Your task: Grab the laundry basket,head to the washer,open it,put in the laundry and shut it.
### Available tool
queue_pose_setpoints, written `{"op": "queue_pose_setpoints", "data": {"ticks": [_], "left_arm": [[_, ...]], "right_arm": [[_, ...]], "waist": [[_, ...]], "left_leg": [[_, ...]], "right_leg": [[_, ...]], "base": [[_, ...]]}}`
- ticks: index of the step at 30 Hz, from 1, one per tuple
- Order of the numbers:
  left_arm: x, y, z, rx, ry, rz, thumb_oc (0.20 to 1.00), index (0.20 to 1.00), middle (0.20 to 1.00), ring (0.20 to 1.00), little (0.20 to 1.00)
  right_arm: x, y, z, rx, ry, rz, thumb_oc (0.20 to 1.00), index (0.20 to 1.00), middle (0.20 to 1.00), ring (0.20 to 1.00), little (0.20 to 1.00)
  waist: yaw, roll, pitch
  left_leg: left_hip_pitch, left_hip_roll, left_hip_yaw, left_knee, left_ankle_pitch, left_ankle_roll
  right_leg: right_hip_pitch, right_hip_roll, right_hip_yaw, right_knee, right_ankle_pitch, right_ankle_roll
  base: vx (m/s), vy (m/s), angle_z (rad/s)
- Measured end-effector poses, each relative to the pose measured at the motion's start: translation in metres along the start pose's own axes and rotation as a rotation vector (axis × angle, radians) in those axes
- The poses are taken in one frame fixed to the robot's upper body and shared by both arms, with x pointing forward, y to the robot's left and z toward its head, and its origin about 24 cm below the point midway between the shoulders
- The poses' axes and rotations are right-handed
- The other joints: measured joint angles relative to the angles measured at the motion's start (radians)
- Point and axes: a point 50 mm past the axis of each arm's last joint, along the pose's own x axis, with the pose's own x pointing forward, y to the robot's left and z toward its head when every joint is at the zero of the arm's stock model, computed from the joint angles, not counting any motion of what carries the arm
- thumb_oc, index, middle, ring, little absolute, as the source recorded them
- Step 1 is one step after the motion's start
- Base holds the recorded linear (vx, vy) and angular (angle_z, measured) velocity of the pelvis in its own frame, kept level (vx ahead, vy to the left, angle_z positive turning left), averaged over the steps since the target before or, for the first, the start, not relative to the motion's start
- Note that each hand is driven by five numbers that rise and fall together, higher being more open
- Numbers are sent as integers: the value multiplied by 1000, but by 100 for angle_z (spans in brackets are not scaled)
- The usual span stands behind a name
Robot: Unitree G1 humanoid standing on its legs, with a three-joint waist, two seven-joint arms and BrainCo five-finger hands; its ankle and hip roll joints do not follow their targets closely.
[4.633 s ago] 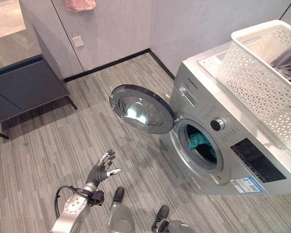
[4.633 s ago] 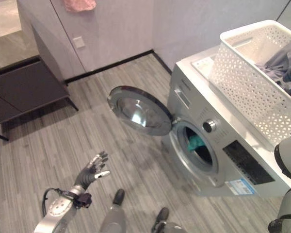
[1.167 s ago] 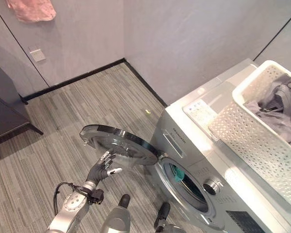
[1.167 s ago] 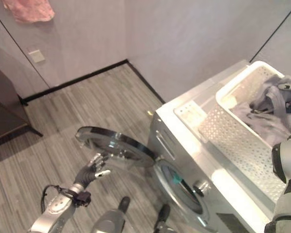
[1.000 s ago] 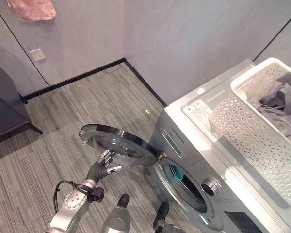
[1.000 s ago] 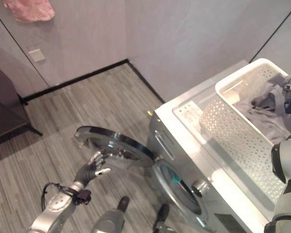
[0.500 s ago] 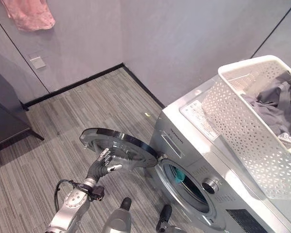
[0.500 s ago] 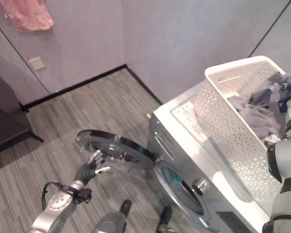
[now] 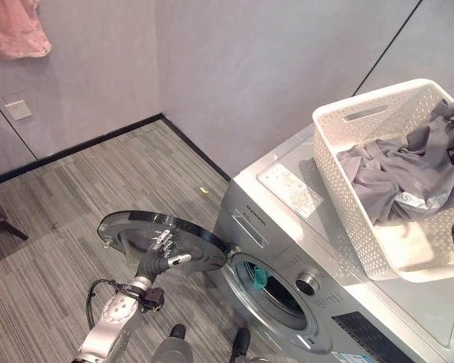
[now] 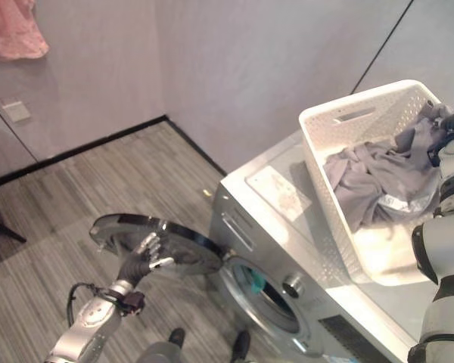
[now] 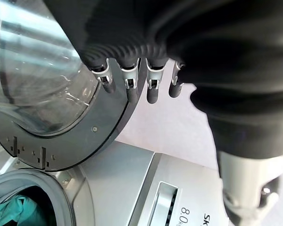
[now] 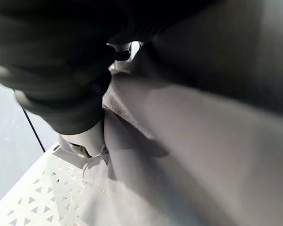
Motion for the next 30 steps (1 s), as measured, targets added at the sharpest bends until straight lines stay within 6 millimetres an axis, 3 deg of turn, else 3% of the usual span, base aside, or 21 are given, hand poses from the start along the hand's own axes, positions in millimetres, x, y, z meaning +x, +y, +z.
{"op": "queue_pose_setpoints", "data": {"ticks": [7, 10, 12, 14, 18, 22, 25, 28, 30], "left_arm": [[-1, 0, -1, -1, 4, 2, 1000, 1000, 1000, 1000, 1000], [-2, 0, -3, -3, 11, 4, 1000, 1000, 1000, 1000, 1000], [-3, 0, -4, -4, 14, 6, 1000, 1000, 1000, 1000, 1000], [-8, 1, -9, -8, 31, 13, 1000, 1000, 1000, 1000, 1000], [-8, -1, -9, -11, 32, 6, 1000, 1000, 1000, 1000, 1000], [-6, 0, -7, -10, 20, 7, 1000, 1000, 1000, 1000, 1000], [-6, -1, -7, -15, 17, 8, 1000, 1000, 1000, 1000, 1000], [-8, 0, -9, -22, 22, 20, 1000, 1000, 1000, 1000, 1000], [-7, 0, -8, -23, 19, 19, 1000, 1000, 1000, 1000, 1000]], "right_arm": [[-1, 6, -8, 2, 21, 18, 200, 200, 200, 200, 200], [-3, 14, -19, -12, 40, 38, 200, 200, 200, 200, 200], [-4, 19, -29, -25, 64, 52, 1000, 1000, 1000, 1000, 1000], [-2, 9, -32, -60, 47, 6, 1000, 1000, 1000, 1000, 1000], [-1, -2, -38, -35, 68, -5, 1000, 1000, 1000, 1000, 1000], [1, -9, -28, 51, 42, -21, 1000, 1000, 1000, 1000, 1000], [1, -6, -13, 78, -23, -3, 1000, 1000, 1000, 1000, 1000], [-6, 6, 27, -15, -223, 56, 1000, 1000, 1000, 1000, 1000], [-10, 15, 40, -65, -300, 100, 1000, 1000, 1000, 1000, 1000]], "waist": [[8, 11, 8], [17, 40, 29], [28, 68, 48], [31, 107, 56], [33, 125, 54], [28, 135, 47], [10, 135, 45], [-12, 129, 43], [-24, 105, 31]], "left_leg": [[-2, 4, 1, -4, 1, -1], [-6, 4, -1, -4, 2, -2], [-11, 3, -3, -3, 3, -2], [-35, 1, -8, -3, 4, -4], [-40, 7, -26, -5, 9, -11], [-28, 6, -30, -26, 12, -15], [-20, 7, -28, -31, 13, -14], [4, 14, -9, -40, 13, -13], [22, 20, -1, -57, 14, -14]], "right_leg": [[-2, 3, -1, 0, -1, -4], [-5, -3, -3, 0, -2, -3], [-10, -5, -5, 0, -2, -3], [-30, -7, -12, 0, 1, -4], [-29, 0, -30, 0, 3, -10], [-25, -2, -34, 0, -1, -10], [-21, 5, -30, 4, -1, -10], [-10, 13, -15, 8, 0, -10], [-7, 20, -2, 8, 0, -10]], "base": [[-21, -23, 2], [-63, -31, 2], [-77, -24, 2], [-36, -26, 7], [6, -19, 12], [39, -9, 2], [44, -11, -4], [34, -5, -16], [42, -8, -20]]}}
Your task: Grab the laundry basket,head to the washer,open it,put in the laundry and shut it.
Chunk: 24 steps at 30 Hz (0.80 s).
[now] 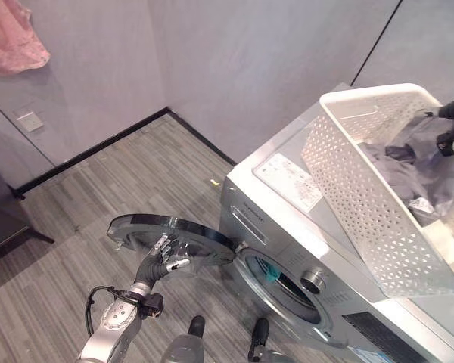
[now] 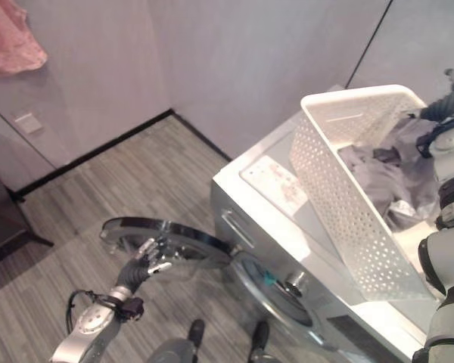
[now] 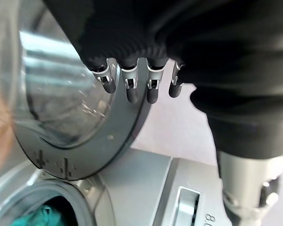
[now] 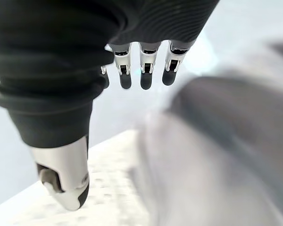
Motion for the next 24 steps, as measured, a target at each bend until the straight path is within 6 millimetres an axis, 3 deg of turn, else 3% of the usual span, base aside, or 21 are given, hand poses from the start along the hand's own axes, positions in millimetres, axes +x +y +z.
{"op": "queue_pose_setpoints", "data": {"ticks": [3, 4, 10, 16, 24], "left_arm": [[-1, 1, -1, 1, 4, 3, 1000, 1000, 1000, 1000, 1000], [0, 1, 1, 3, -1, 1, 1000, 1000, 1000, 1000, 1000], [-1, 2, 0, 7, 1, 1, 1000, 1000, 1000, 1000, 1000], [-9, 6, -7, -2, 25, 30, 1000, 1000, 1000, 1000, 1000], [-9, 7, -6, 1, 24, 33, 1000, 1000, 1000, 1000, 1000]], "right_arm": [[-1, 10, 13, -33, -70, 63, 1000, 1000, 1000, 1000, 1000], [-2, 13, 16, -48, -90, 82, 1000, 1000, 1000, 1000, 1000], [-9, 34, -3, -115, -71, 190, 1000, 1000, 1000, 1000, 1000], [-23, 60, -32, -175, -14, 319, 1000, 1000, 1000, 1000, 1000], [-22, 56, -33, -181, -20, 305, 1000, 1000, 1000, 1000, 1000]], "waist": [[-21, -32, -7], [-26, -57, -9], [-33, -120, -14], [-26, -122, -9], [-24, -118, 19]], "left_leg": [[11, 4, 20, -5, 0, -1], [18, 6, 29, -7, 0, -1], [26, 11, 49, -10, 0, -1], [15, 12, 44, -10, -1, -2], [9, 17, 39, -7, -2, -3]], "right_leg": [[2, 5, 12, 0, 0, 0], [0, 8, 26, 0, 1, -1], [1, 5, 33, -8, -9, 3], [-6, 9, 29, -8, -7, 1], [-10, 10, 25, -8, -6, 0]], "base": [[16, -8, -19], [10, -12, -22], [-2, -13, -8], [-21, -15, 1], [-12, -24, 1]]}}
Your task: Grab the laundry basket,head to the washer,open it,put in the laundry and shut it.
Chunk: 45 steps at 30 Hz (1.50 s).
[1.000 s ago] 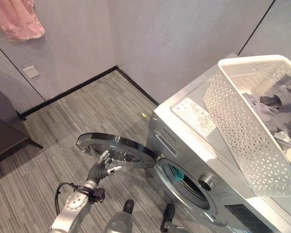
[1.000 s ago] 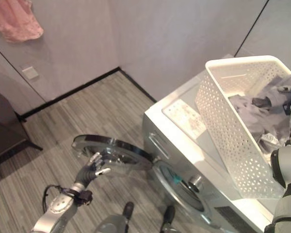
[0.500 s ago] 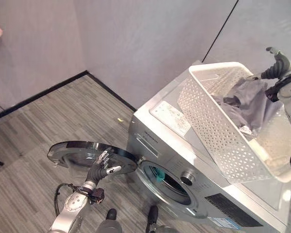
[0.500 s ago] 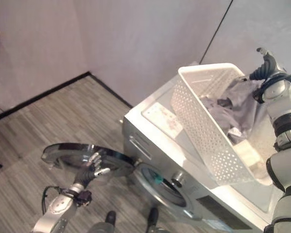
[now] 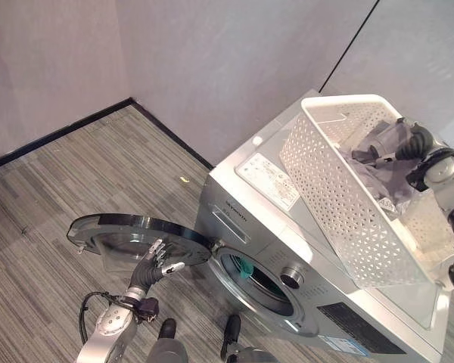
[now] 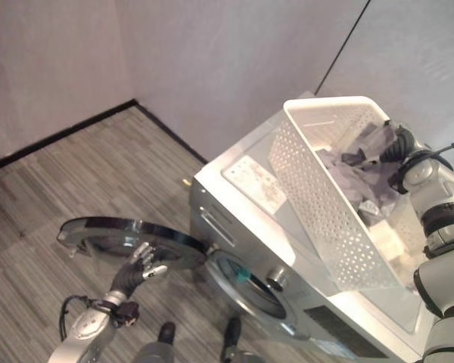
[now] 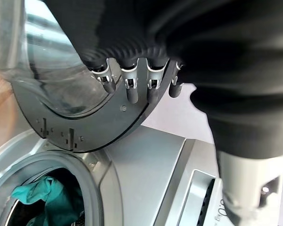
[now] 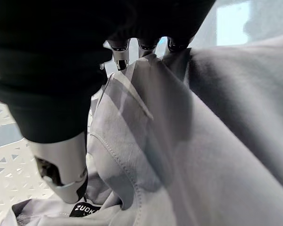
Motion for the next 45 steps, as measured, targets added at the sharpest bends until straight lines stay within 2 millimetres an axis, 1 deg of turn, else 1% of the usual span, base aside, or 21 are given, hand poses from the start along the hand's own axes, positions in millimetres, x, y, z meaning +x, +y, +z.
{"op": "queue_pose_setpoints", "data": {"ticks": [2, 8, 9, 10, 13, 16, 18, 21, 26, 28, 30, 31, 32, 34, 36, 39, 41, 43, 45], "left_arm": [[0, -1, 0, 1, 0, -3, 1000, 1000, 1000, 1000, 1000], [0, -2, -1, 5, 4, -12, 1000, 1000, 1000, 1000, 1000], [0, -2, -1, 6, 4, -12, 1000, 1000, 1000, 1000, 1000], [1, -2, 0, 7, 2, -12, 1000, 1000, 1000, 1000, 1000], [2, -2, 0, 7, 1, -11, 1000, 1000, 1000, 1000, 1000], [2, -2, 0, 6, 1, -10, 1000, 1000, 1000, 1000, 1000], [4, -2, 2, 8, -8, -10, 1000, 1000, 1000, 1000, 1000], [8, 0, 9, 16, -33, -4, 1000, 1000, 1000, 1000, 1000], [9, 4, 12, 44, -43, 7, 1000, 1000, 1000, 1000, 1000], [7, 10, 12, 44, -43, 32, 1000, 1000, 1000, 1000, 1000], [7, 14, 13, 48, -44, 50, 1000, 1000, 1000, 1000, 1000], [7, 16, 14, 50, -49, 58, 1000, 1000, 1000, 1000, 1000], [7, 18, 16, 50, -54, 65, 1000, 1000, 1000, 1000, 1000], [6, 21, 16, 57, -52, 78, 1000, 1000, 1000, 1000, 1000], [6, 22, 15, 57, -43, 85, 1000, 1000, 1000, 1000, 1000], [6, 20, 12, 53, -31, 78, 1000, 1000, 1000, 1000, 1000], [5, 21, 8, 53, -14, 85, 1000, 1000, 1000, 1000, 1000], [5, 22, 6, 52, 1, 88, 1000, 1000, 1000, 1000, 1000], [5, 22, 5, 51, 5, 88, 1000, 1000, 1000, 1000, 1000]], "right_arm": [[0, -2, 2, 12, -9, -10, 1000, 1000, 1000, 1000, 1000], [2, -16, 7, 18, -18, -43, 1000, 1000, 1000, 1000, 1000], [2, -17, 9, 18, -27, -46, 1000, 1000, 1000, 1000, 1000], [0, -21, 14, -27, -52, -42, 1000, 1000, 1000, 1000, 1000], [-5, -27, 18, -83, -95, -22, 1000, 1000, 1000, 1000, 1000], [-7, -27, 23, -103, -124, 10, 1000, 1000, 1000, 1000, 1000], [-8, -29, 25, -109, -132, 21, 1000, 1000, 1000, 1000, 1000], [-8, -23, 22, -122, -128, 60, 1000, 1000, 1000, 1000, 1000], [-6, -24, 14, -110, -96, 63, 1000, 1000, 1000, 1000, 1000], [-4, -26, 9, -76, -61, 35, 1000, 1000, 1000, 1000, 1000], [-1, -32, -3, -22, 18, -18, 1000, 1000, 1000, 1000, 1000], [-1, -39, -10, 6, 63, -61, 1000, 1000, 1000, 1000, 1000], [-2, -49, -17, 37, 103, -109, 1000, 1000, 1000, 1000, 1000], [-7, -74, -29, 129, 199, -254, 1000, 1000, 1000, 1000, 1000], [-9, -87, -29, 180, 224, -339, 1000, 1000, 1000, 1000, 1000], [-9, -93, -24, 207, 206, -405, 1000, 1000, 1000, 1000, 1000], [-7, -94, -10, 216, 139, -426, 1000, 1000, 1000, 1000, 1000], [-6, -89, -2, 203, 86, -412, 1000, 1000, 1000, 1000, 1000], [-5, -78, -2, 182, 71, -377, 1000, 1000, 1000, 1000, 1000]], "waist": [[1, 1, 16], [0, -8, 35], [0, -12, 42], [0, -26, 54], [0, -52, 57], [-2, -62, 54], [-1, -69, 54], [2, -80, 55], [3, -88, 50], [4, -93, 46], [8, -94, 46], [12, -94, 46], [15, -94, 46], [18, -94, 45], [18, -92, 45], [12, -88, 30], [1, -79, 22], [-3, -71, 13], [-4, -65, 9]], "left_leg": [[-1, 0, -1, 1, 0, -1], [-37, 2, -3, 10, 4, -6], [-37, 4, -3, 10, 4, -7], [-40, 8, 4, 10, 3, -14], [-53, 19, 12, 10, 5, -19], [-49, 31, 13, 9, 3, -27], [-39, 37, 14, 7, 0, -34], [-16, 53, 15, 5, -6, -43], [-12, 52, 16, 6, -6, -43], [-8, 51, 16, 6, -6, -43], [3, 50, 17, 6, -6, -43], [4, 50, 17, 6, -7, -42], [3, 49, 16, 6, -7, -42], [6, 45, 16, 7, -7, -42], [19, 44, 17, 7, -7, -42], [20, 45, 17, 8, -7, -41], [19, 41, 16, 8, -7, -41], [20, 40, 16, 9, -7, -41], [20, 40, 17, 9, -7, -41]], "right_leg": [[0, 0, 0, 0, -3, 2], [-32, 3, -1, 0, 0, 1], [-32, 4, -1, 0, 0, 1], [-38, 6, -1, 0, -4, -1], [-57, 16, 0, 0, 1, 3], [-57, 31, 0, 1, 15, -13], [-49, 41, 0, 8, 17, -15], [-30, 56, 0, 8, 16, -15], [-25, 53, 2, 8, 14, -14], [-20, 51, 3, 8, 14, -14], [-8, 51, 3, 8, 14, -14], [-6, 49, 3, 8, 11, -11], [-6, 48, 3, 8, 11, -10], [-3, 47, 3, 8, 11, -11], [9, 47, 4, 8, 11, -11], [10, 45, 3, 8, 10, -12], [10, 44, 3, 8, 11, -13], [11, 45, 4, 8, 12, -14], [11, 50, 4, 8, 14, -17]], "base": [[-44, -53, 0], [-38, -31, 0], [0, -64, -7], [10, -53, -11], [5, -32, -12], [11, -25, -9], [9, -12, -5], [2, -1, -3], [0, 0, 0], [0, 0, 0], [0, 0, 0], [7, 32, 2], [3, 31, 2], [6, 39, 0], [10, 43, -3], [4, 41, 1], [-2, 15, 1], [0, 0, 0], [0, 0, 0]]}}
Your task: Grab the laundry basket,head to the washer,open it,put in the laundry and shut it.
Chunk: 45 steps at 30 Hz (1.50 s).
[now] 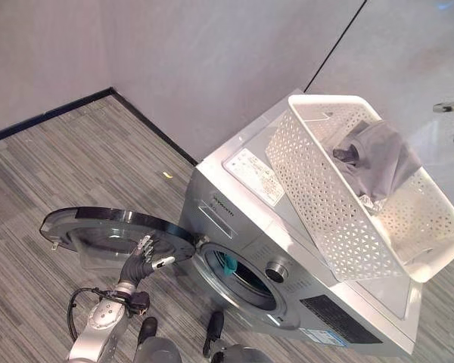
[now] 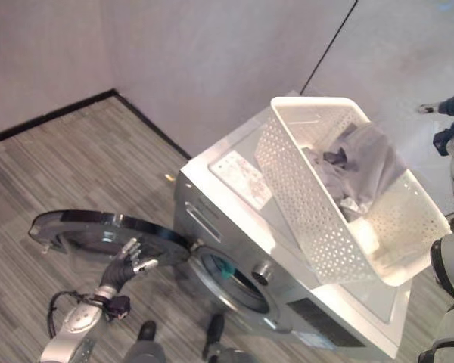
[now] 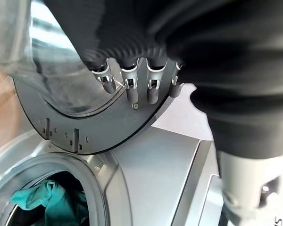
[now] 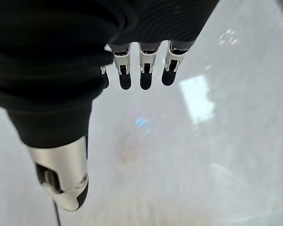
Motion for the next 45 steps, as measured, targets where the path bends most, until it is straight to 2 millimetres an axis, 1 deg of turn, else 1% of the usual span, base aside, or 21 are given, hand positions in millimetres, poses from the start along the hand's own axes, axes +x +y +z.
{"op": "queue_pose_setpoints", "data": {"ticks": [2, 5, 8, 10, 11, 13, 15, 16, 21, 23, 24, 30, 35, 36, 37, 39, 40, 41, 42, 43, 45], "left_arm": [[-2, 0, -2, -2, 9, 1, 1000, 1000, 1000, 1000, 1000], [-8, 1, -9, -7, 36, 9, 1000, 1000, 1000, 1000, 1000], [-13, 2, -15, -15, 56, 25, 1000, 1000, 1000, 1000, 1000], [-15, 3, -17, -14, 63, 26, 1000, 1000, 1000, 1000, 1000], [-15, 2, -17, -11, 63, 25, 1000, 1000, 1000, 1000, 1000], [-16, 2, -18, -13, 65, 26, 1000, 1000, 1000, 1000, 1000], [-16, 1, -19, -16, 67, 25, 1000, 1000, 1000, 1000, 1000], [-16, 1, -19, -20, 67, 26, 1000, 1000, 1000, 1000, 1000], [-16, 0, -19, -19, 67, 23, 1000, 1000, 1000, 1000, 1000], [-15, -1, -19, -22, 64, 21, 1000, 1000, 1000, 1000, 1000], [-15, -1, -19, -21, 65, 20, 1000, 1000, 1000, 1000, 1000], [-15, 1, -17, -10, 63, 20, 1000, 1000, 1000, 1000, 1000], [-11, 0, -13, -6, 49, 11, 1000, 1000, 1000, 1000, 1000], [-11, 0, -14, -10, 49, 13, 1000, 1000, 1000, 1000, 1000], [-12, 0, -15, -10, 56, 16, 1000, 1000, 1000, 1000, 1000], [-12, 1, -18, -10, 66, 19, 1000, 1000, 1000, 1000, 1000], [-11, -1, -17, -6, 64, 8, 1000, 1000, 1000, 1000, 1000], [-11, -3, -17, -3, 65, -1, 1000, 1000, 1000, 1000, 1000], [-11, -3, -18, 0, 67, -6, 1000, 1000, 1000, 1000, 1000], [-11, -4, -18, 1, 70, -10, 1000, 1000, 1000, 1000, 1000], [-11, -7, -19, 3, 75, -23, 1000, 1000, 1000, 1000, 1000]], "right_arm": [[-4, 14, 2, -30, -38, 57, 1000, 1000, 1000, 1000, 1000], [-16, 46, 8, -38, -109, 192, 1000, 1000, 1000, 1000, 1000], [-43, 87, 8, -77, -206, 383, 1000, 1000, 1000, 1000, 1000], [-55, 100, 6, -86, -237, 452, 1000, 1000, 1000, 1000, 1000], [-60, 107, 1, -97, -230, 496, 1000, 1000, 1000, 1000, 1000], [-64, 110, -4, -108, -225, 520, 1000, 1000, 1000, 1000, 1000], [-69, 114, -1, -112, -255, 557, 1000, 1000, 1000, 1000, 1000], [-72, 115, 1, -113, -272, 568, 1000, 1000, 1000, 1000, 1000], [-80, 122, 2, -147, -303, 641, 1000, 1000, 1000, 1000, 1000], [-78, 128, -5, -209, -268, 686, 1000, 1000, 1000, 1000, 1000], [-76, 128, -5, -232, -261, 693, 1000, 1000, 1000, 1000, 1000], [-63, 134, 5, -244, -231, 669, 1000, 1000, 1000, 1000, 1000], [-62, 152, 3, -230, -159, 659, 1000, 1000, 1000, 1000, 1000], [-60, 151, 2, -211, -138, 631, 1000, 1000, 1000, 1000, 1000], [-52, 142, 6, -185, -123, 583, 1000, 1000, 1000, 1000, 1000], [-43, 134, 5, -135, -64, 513, 1000, 1000, 1000, 1000, 1000], [-42, 133, -1, -96, -18, 478, 1000, 1000, 1000, 1000, 1000], [-41, 132, -7, -82, 15, 458, 950, 950, 950, 950, 950], [-39, 128, -12, -72, 40, 440, 517, 517, 517, 517, 517], [-39, 125, -15, -78, 49, 432, 200, 200, 200, 200, 200], [-40, 124, -21, -82, 64, 428, 200, 200, 200, 200, 200]], "waist": [[-3, -2, -2], [-18, -16, -13], [-47, -46, -37], [-57, -58, -47], [-62, -69, -54], [-68, -73, -57], [-76, -72, -56], [-78, -72, -56], [-75, -79, -54], [-60, -81, -49], [-51, -78, -43], [-38, -70, -11], [5, -42, 30], [10, -32, 40], [12, -28, 45], [39, -5, 63], [37, 1, 67], [43, 1, 67], [45, 2, 67], [52, 2, 67], [61, 6, 70]], "left_leg": [[4, 1, 7, 0, 0, 0], [18, 4, 30, -1, -1, 0], [33, 10, 54, -4, -3, -2], [35, 12, 61, -3, -4, -2], [36, 14, 73, -4, -5, -3], [36, 18, 77, -3, -4, -3], [35, 27, 81, -4, -2, -3], [36, 27, 81, -5, -2, -3], [38, 20, 79, -9, -4, -2], [36, 21, 76, -8, -5, -2], [37, 21, 76, -8, -8, -2], [33, 21, 71, -4, -12, -1], [10, 21, 46, 3, -11, -3], [-2, 20, 35, 6, -11, -4], [-10, 20, 24, 10, -10, -4], [-49, 23, 17, 18, -9, -7], [-72, 22, -8, 32, -10, -7], [-80, 22, -15, 34, -11, -9], [-92, 21, -31, 37, -10, -10], [-94, 22, -35, 35, -7, -14], [-116, 21, -46, 40, -11, -17]], "right_leg": [[0, 2, 5, 0, 2, -2], [1, 7, 27, 0, 6, -3], [1, 16, 52, 0, 10, 3], [0, 18, 55, 0, 8, 6], [-2, 14, 61, -8, -5, 18], [-3, 11, 52, -9, -26, 33], [-4, 12, 49, -9, -49, 63], [-4, 11, 49, -9, -50, 65], [-3, 5, 49, -8, -19, 55], [-4, 7, 46, -8, -11, 47], [-4, 8, 46, -4, 1, 31], [-1, 4, 30, -5, -2, 34], [-9, 2, 13, -8, -17, 33], [-12, 1, 2, -8, -18, 29], [-15, 1, -4, -8, -17, 28], [-41, 3, -11, -7, -15, 20], [-44, 0, -34, -5, -18, 19], [-47, 1, -44, -8, -23, 19], [-53, 0, -56, -8, -28, 13], [-58, 0, -58, -8, -27, 13], [-67, -1, -66, -8, -31, 9]], "base": [[-9, -3, -10], [-9, -17, -24], [-11, -22, -22], [-7, -23, -21], [-5, -23, -10], [-1, -11, -10], [3, -7, -8], [1, -7, -3], [9, -8, 4], [4, -6, 2], [0, 0, 0], [-6, -6, 2], [-16, -19, 16], [-36, -26, 22], [-48, -37, 24], [-55, -43, 20], [-46, -26, 33], [-43, -27, 46], [-35, -25, 30], [-18, -25, 19], [6, -10, 14]]}}
